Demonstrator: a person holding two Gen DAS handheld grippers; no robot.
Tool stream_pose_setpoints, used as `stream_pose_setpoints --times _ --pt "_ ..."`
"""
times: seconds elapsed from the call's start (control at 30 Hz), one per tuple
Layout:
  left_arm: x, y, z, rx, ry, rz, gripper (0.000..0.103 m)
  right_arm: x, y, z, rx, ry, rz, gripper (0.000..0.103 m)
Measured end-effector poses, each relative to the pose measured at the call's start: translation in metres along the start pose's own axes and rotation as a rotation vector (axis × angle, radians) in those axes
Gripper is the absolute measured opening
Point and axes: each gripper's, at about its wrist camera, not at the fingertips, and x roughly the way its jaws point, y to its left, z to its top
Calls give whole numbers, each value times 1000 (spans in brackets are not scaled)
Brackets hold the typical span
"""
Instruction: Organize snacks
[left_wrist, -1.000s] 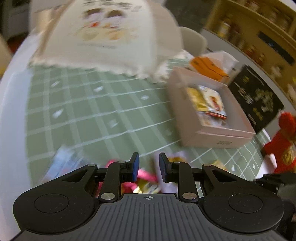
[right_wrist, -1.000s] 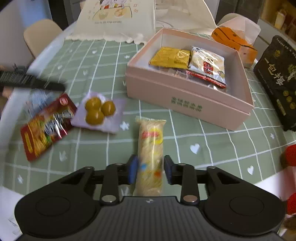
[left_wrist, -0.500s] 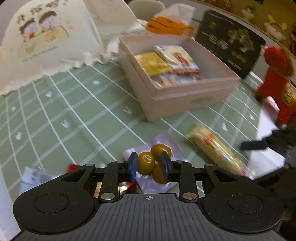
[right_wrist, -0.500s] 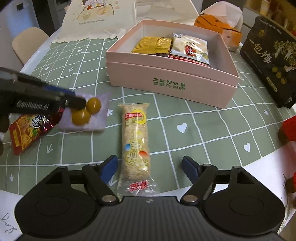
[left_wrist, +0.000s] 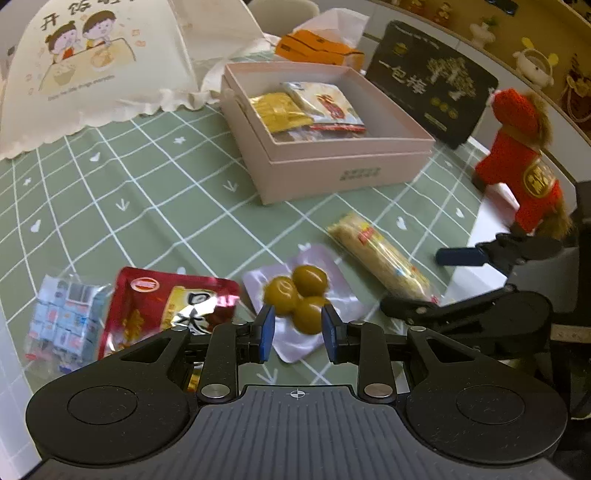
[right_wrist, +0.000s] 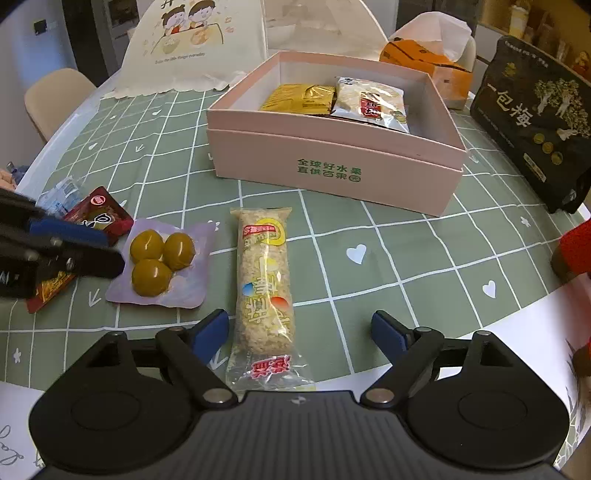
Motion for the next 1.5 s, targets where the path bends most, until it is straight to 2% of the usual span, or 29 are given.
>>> stream_pose_setpoints --times 0.23,0.37,0.43,0.53,0.63,0.7,0.83,0.93,1.2,1.5 --pt "20 -7 5 -20 26 23 31 0 1 -3 10 -18 -8 88" --pt "12 -8 11 -10 -36 25 31 -2 0 -7 12 -30 -9 89" --pt "13 -5 15 -10 -42 39 31 -3 1 -9 14 -35 -10 90" --pt "25 -1 19 -9 -20 52 31 -3 1 -9 18 -39 -14 91" --pt "34 1 17 -52 18 50 32 -2 0 -10 20 -38 -15 93" --pt "32 -2 14 -59 39 10 32 -3 0 -10 17 -38 -12 93" --pt "28 -13 4 -5 85 -49 33 -3 0 -12 15 -46 -11 95" --pt "19 -13 0 26 64 -69 33 -2 0 -11 10 -44 -8 96" --pt "24 -20 0 162 86 -64 32 -3 -4 -12 -47 -24 38 99" --pt "29 0 5 24 117 -67 27 -4 -4 -17 -22 -39 23 101"
